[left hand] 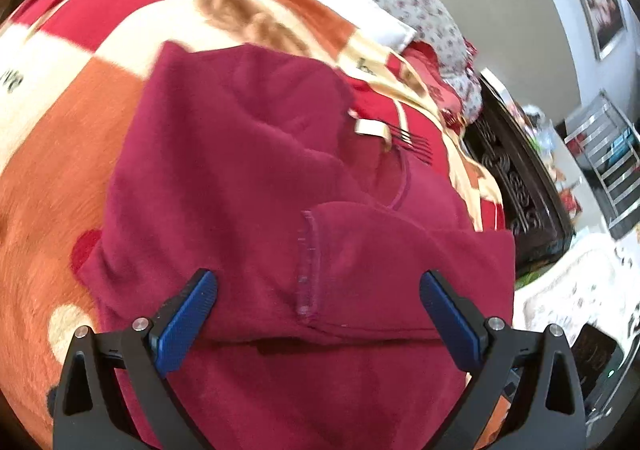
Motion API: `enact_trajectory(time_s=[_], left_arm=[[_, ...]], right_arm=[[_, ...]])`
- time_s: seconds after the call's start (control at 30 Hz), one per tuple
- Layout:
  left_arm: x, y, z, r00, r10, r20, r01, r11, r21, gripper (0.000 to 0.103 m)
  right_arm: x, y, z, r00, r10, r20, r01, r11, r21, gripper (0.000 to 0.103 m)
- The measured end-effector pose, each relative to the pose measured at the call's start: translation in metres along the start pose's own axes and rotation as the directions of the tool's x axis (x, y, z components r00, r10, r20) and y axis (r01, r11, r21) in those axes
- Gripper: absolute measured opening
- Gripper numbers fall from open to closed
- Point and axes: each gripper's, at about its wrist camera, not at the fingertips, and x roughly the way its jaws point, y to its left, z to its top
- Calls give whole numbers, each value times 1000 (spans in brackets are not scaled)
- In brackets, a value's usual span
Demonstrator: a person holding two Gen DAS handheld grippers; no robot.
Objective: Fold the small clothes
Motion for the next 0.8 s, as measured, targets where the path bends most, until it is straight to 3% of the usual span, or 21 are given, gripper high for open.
enact_trajectory(time_s=[0.13, 0.17, 0.2, 0.23, 0.27, 0.37, 0.43, 0.47, 0.53, 0.7, 0.8], left_arm=[[18, -20, 1, 999, 35, -37, -33, 998, 61, 97], [24, -23, 0, 998, 34, -54, -30, 997, 69, 85], [30, -27, -1, 996, 46, -72, -40, 996, 81, 60], [34, -31, -1, 994, 80, -79, -72, 992, 102, 44], [38, -36, -2, 989, 126, -76, -115, 984, 136, 12], [24, -50, -3, 992, 128, -15, -122, 971, 204, 11], [1, -59, 3, 991, 122, 56, -132, 962, 240, 10], [-15, -61, 9, 988, 117, 101, -139, 959, 246, 10], [-39, -58, 18, 981, 121, 151, -155, 956, 248, 10], [-43, -15, 29, 969, 224, 100, -241, 947, 211, 10], [-26, 20, 29, 960, 277, 44, -280, 950, 136, 10]], right_arm=[[-4, 1, -1, 1000, 2, 13, -2, 1000, -1, 80], [-7, 0, -2, 1000, 0, 19, 0, 1000, 0, 80], [-9, -1, -2, 1000, -5, 27, 5, 1000, 1, 80], [-14, -2, -2, 999, -12, 41, 12, 1000, 1, 80], [-18, -4, -3, 998, -19, 54, 19, 1000, 2, 80], [-32, -10, -2, 995, -52, 80, 51, 999, 9, 79], [-41, -12, 1, 992, -68, 102, 67, 998, 10, 68], [-45, -12, 4, 991, -74, 110, 74, 997, 6, 57], [-51, -11, 10, 986, -93, 135, 95, 995, -5, 53], [-41, -6, 33, 980, -108, 165, 111, 994, -7, 50], [-15, -5, 48, 972, -191, 138, 196, 980, -20, 49]])
